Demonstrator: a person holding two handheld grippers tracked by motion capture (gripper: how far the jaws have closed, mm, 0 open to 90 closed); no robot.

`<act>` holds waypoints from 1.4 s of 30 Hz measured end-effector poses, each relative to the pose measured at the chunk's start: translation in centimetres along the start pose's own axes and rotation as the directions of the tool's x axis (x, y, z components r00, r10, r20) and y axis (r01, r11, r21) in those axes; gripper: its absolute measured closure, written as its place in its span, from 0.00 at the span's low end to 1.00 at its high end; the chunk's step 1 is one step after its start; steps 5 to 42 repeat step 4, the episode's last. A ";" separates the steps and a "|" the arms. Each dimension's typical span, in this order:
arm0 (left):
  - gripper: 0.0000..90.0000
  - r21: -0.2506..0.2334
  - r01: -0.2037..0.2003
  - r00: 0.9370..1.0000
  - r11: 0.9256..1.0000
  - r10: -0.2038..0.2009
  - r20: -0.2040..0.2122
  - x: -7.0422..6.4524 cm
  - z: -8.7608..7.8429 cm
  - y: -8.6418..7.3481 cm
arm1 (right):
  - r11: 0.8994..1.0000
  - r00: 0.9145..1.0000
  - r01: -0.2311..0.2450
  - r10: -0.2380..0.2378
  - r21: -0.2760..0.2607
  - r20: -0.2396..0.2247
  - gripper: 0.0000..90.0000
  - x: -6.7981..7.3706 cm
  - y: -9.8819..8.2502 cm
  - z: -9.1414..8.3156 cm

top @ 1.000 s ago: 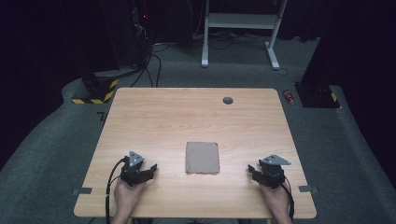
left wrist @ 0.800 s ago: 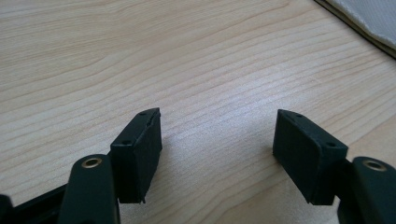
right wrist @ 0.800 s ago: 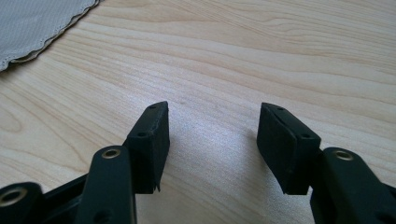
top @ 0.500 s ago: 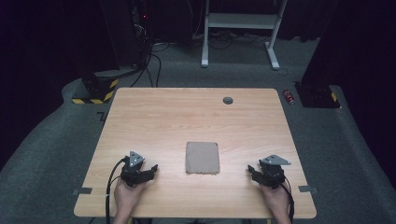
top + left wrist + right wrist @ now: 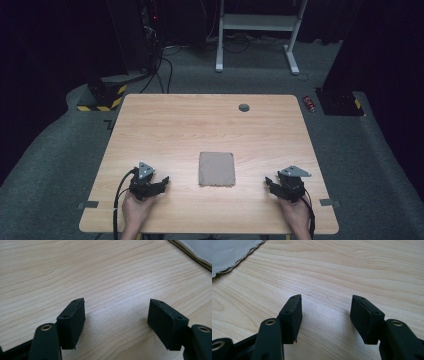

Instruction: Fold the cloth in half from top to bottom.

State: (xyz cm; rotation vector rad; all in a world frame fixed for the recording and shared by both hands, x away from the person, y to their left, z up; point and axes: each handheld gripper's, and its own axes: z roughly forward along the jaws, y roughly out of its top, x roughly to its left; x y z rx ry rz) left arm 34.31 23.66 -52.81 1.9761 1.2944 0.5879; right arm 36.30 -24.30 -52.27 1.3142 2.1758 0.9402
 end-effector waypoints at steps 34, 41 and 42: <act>0.34 0.000 0.000 1.000 1.000 0.000 0.000 0.0 0.0 0.0 | 1.000 1.000 0.002 -0.002 0.001 -0.001 0.47 0.0 0.0 0.0; 0.34 0.000 0.000 1.000 1.000 0.000 0.000 0.0 0.0 0.0 | 1.000 1.000 0.002 -0.002 0.001 -0.001 0.47 0.0 0.0 0.0; 0.34 0.000 0.000 1.000 1.000 0.000 0.000 0.0 0.0 0.0 | 1.000 1.000 0.002 -0.002 0.001 -0.001 0.47 0.0 0.0 0.0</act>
